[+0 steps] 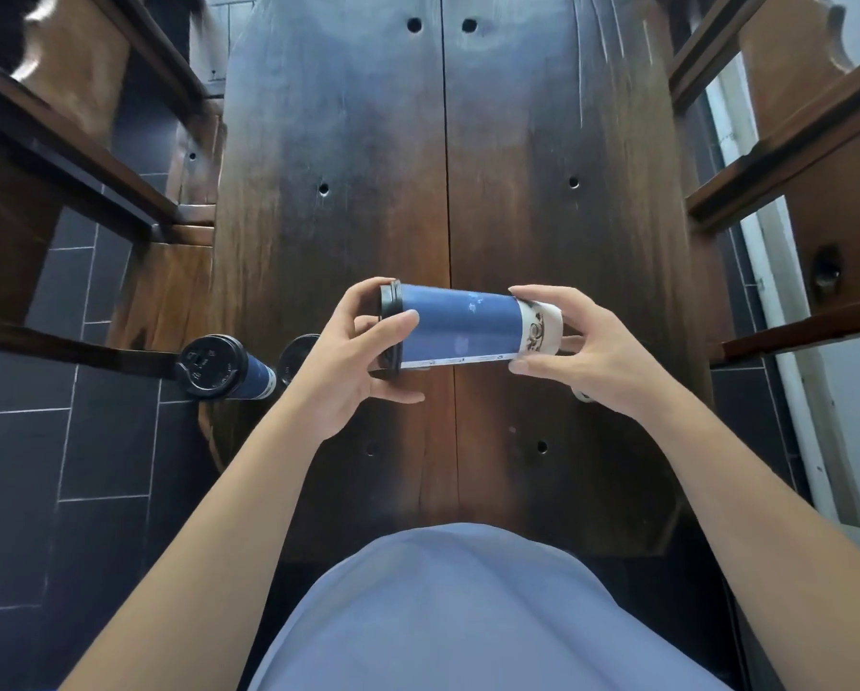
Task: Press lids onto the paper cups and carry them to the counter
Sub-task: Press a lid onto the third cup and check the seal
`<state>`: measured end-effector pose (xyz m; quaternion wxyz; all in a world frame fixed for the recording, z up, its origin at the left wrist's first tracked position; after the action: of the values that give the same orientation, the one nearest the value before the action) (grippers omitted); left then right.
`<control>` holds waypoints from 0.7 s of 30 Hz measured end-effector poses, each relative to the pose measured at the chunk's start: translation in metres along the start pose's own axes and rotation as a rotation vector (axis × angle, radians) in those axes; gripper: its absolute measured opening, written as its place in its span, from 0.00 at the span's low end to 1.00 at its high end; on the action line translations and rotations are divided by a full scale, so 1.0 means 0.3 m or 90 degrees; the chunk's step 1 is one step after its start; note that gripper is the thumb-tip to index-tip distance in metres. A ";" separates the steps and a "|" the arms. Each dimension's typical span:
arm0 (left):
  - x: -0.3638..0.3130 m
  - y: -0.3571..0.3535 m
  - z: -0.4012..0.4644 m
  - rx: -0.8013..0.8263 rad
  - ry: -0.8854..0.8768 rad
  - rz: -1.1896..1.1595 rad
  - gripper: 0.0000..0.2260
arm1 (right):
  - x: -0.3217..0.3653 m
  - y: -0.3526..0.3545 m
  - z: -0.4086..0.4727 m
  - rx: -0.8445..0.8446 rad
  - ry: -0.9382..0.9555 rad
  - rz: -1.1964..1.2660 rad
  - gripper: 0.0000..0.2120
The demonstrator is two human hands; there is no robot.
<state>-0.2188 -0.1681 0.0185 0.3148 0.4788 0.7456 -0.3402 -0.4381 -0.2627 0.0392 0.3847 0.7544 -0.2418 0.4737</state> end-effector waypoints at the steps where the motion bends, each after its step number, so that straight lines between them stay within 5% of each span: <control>1: 0.002 -0.010 -0.011 0.005 0.007 0.001 0.26 | 0.006 0.007 -0.018 0.011 0.003 0.008 0.30; 5: -0.002 -0.051 -0.049 0.020 -0.001 0.053 0.19 | 0.033 0.019 -0.074 0.055 0.007 0.066 0.26; 11: -0.045 -0.096 -0.123 0.066 -0.145 0.128 0.32 | 0.036 0.055 -0.123 0.040 -0.027 0.130 0.24; 21: -0.057 -0.134 -0.179 0.072 -0.180 0.119 0.31 | 0.035 0.098 -0.172 0.012 -0.056 0.171 0.18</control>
<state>-0.2579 -0.1456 0.0708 0.4194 0.5104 0.6255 -0.4152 -0.4822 -0.2382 0.0720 0.3000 0.7390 -0.3526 0.4895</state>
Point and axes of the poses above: each hand's wrist, its own z-axis towards the middle knuckle, its own y-axis out of the back of the hand, x = y × z, the point moved 9 cm from there along z, towards the middle knuckle, and after that the axes turned 5 degrees about -x, right-handed, at the moved point
